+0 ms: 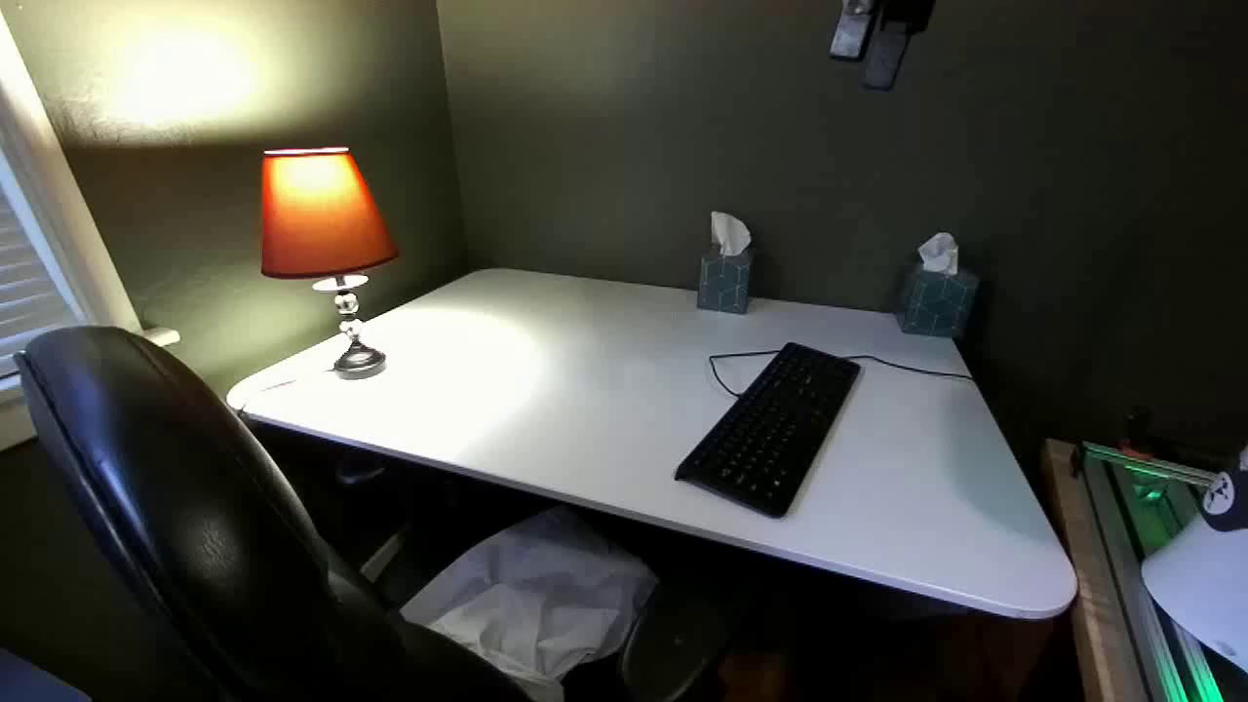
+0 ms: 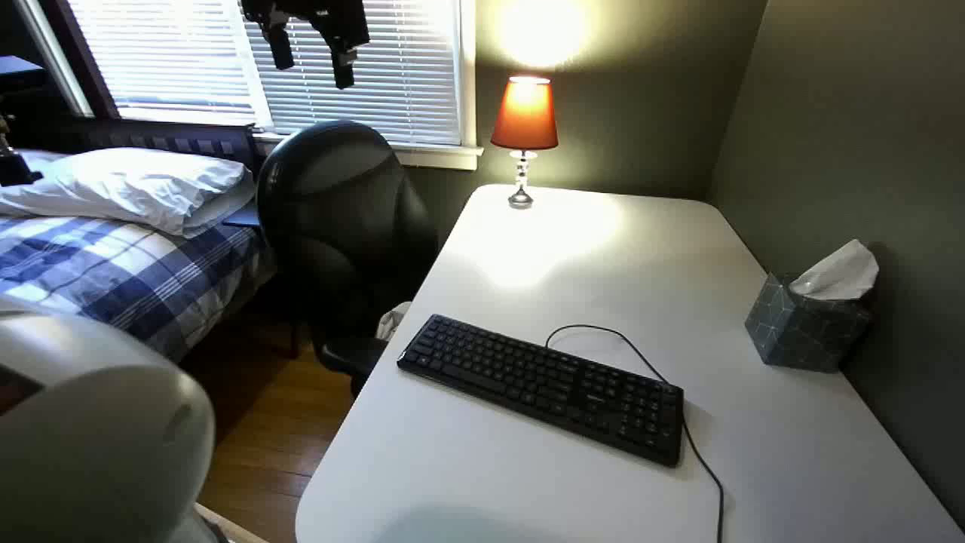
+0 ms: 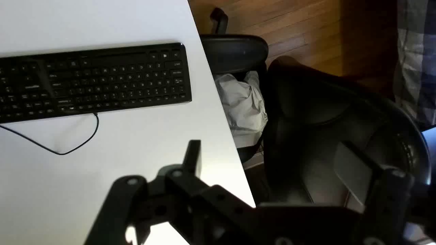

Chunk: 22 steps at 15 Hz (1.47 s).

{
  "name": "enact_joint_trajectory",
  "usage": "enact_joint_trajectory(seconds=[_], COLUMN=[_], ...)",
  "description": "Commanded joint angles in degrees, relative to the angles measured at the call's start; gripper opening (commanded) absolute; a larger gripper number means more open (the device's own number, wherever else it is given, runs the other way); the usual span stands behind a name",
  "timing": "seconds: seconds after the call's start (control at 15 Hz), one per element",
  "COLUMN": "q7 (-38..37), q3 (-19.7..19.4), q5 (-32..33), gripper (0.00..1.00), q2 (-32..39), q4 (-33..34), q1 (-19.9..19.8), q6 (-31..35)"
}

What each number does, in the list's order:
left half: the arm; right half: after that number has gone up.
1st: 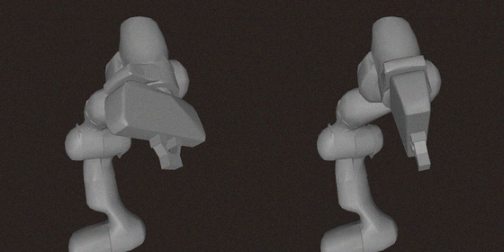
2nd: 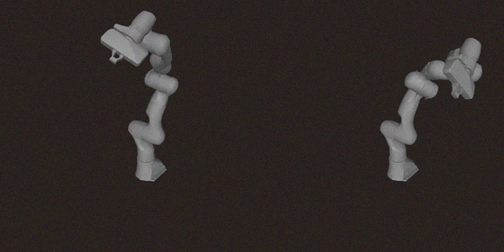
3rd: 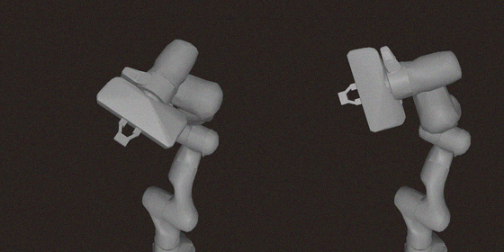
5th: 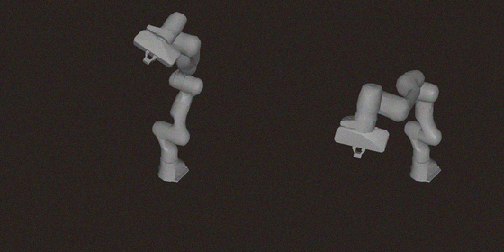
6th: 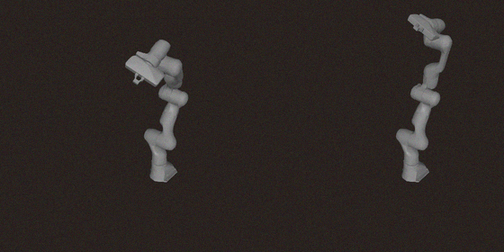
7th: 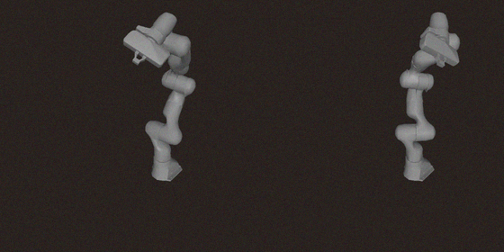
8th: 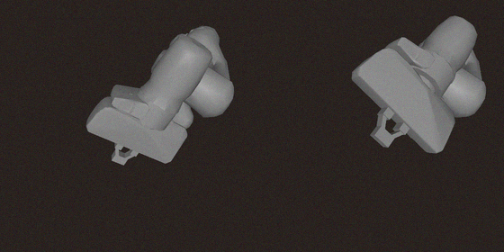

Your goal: Press a key on the keyboard.

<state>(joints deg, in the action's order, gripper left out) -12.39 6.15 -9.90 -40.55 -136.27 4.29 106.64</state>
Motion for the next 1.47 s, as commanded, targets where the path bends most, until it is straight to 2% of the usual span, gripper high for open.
enact_joint_trajectory(seconds=[0.0,0.33,0.67,1.07,1.4], q7=[0.24,0.24,0.44,2.03,4.77], q3=[0.31,0.31,-2.15,-1.98,-2.81], q5=[-0.23,-0.23,0.11,7.81,16.03], gripper=[1.00,1.00,1.00,1.00,1.00], q2=[0.02,0.02,7.10,14.76,20.64], q4=[0.13,0.13,1.09,-0.35,-1.13], q1=[-0.46,-0.46,-3.23,-6.12,-6.62], q6=[-0.16,-0.16,2.85,10.81,12.34])
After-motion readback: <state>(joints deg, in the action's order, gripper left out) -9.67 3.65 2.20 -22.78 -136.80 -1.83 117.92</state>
